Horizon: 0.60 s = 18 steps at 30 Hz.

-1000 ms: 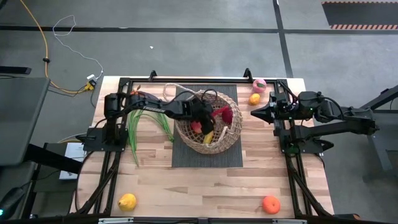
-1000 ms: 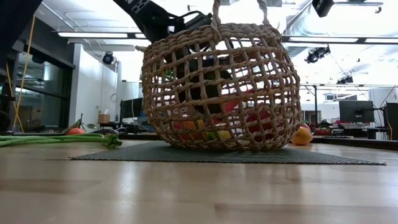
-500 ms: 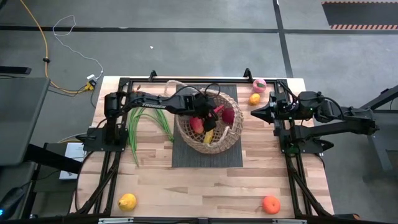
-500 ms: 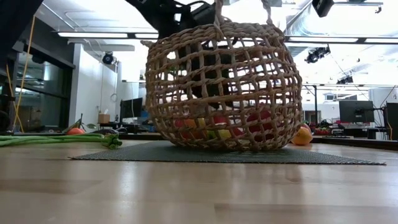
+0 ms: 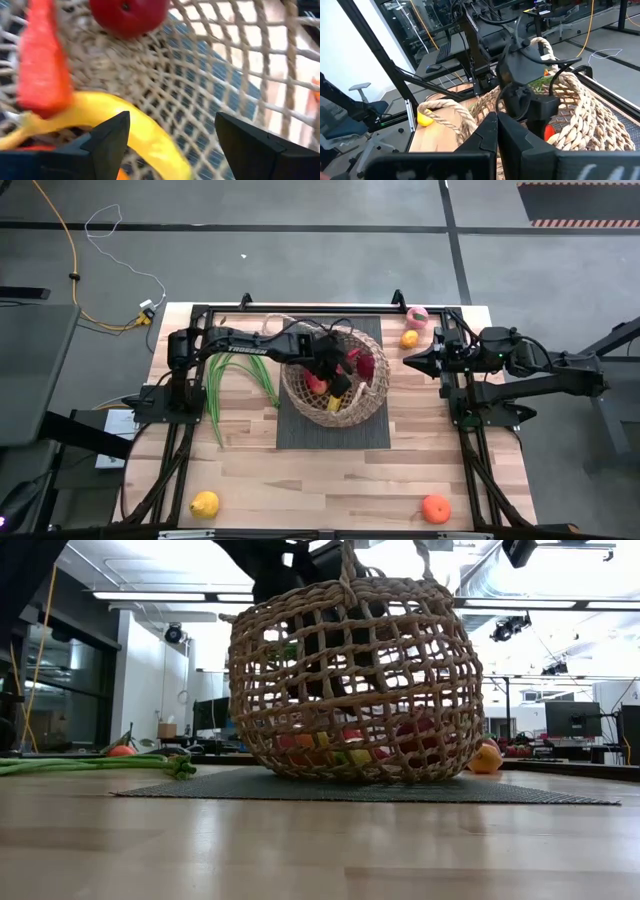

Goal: Build produce basket
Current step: Put the lemon into the woven basket

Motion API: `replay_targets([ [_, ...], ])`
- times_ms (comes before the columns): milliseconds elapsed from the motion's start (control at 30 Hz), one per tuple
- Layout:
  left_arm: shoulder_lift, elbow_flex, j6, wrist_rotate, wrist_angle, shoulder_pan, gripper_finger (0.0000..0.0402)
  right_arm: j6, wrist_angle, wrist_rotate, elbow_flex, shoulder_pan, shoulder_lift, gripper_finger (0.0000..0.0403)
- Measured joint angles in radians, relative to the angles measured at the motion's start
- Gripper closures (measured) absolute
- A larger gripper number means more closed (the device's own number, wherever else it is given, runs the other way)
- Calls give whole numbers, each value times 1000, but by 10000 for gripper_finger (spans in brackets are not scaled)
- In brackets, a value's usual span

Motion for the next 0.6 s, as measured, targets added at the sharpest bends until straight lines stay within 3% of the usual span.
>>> replay_targets([
  [300,-50,0,-90,-27,24,-25,122,0,-1,18,0,0,0,403],
  [600,-176,0,-112,-28,66,-14,122,0,-3,18,0,0,0,403],
])
